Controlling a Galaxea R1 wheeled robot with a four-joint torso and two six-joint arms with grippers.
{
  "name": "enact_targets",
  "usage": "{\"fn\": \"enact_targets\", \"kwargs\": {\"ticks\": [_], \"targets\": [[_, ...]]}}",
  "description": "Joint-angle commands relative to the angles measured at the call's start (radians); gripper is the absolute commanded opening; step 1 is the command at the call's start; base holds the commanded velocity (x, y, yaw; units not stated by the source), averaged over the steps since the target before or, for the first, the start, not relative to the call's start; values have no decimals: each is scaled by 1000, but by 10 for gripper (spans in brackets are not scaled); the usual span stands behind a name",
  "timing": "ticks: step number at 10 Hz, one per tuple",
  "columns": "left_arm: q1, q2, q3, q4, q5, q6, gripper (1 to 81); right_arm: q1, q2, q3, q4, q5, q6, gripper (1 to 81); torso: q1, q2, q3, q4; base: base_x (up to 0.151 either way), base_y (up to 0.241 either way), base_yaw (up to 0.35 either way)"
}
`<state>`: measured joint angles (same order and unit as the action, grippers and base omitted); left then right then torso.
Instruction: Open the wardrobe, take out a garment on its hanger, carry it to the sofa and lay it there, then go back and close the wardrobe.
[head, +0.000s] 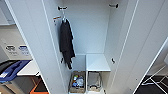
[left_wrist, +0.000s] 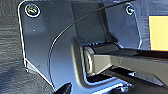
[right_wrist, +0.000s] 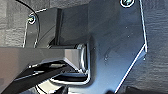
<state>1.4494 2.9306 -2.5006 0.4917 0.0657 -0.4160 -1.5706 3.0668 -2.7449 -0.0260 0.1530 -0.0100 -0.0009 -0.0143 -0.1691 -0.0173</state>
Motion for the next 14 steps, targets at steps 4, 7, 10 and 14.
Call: {"fn": "enact_targets", "kwargs": {"ticks": [4,7,10,14], "targets": [[-34,-4,6,-12,45,5,811,20,8,-1,-2,-61,1,811,1,0,0,0,17,0,0],[-34,-4,6,-12,45,3,811,20,8,-1,0,-61,1,811,1,-1,0,0,78,0,0],[-33,-4,8,-12,43,5,811,20,8,-1,3,-59,1,811,1,0,0,0,93,0,0],[-33,-7,8,-12,43,3,811,20,8,-1,0,-59,1,811,1,0,0,0,102,0,0]]}}
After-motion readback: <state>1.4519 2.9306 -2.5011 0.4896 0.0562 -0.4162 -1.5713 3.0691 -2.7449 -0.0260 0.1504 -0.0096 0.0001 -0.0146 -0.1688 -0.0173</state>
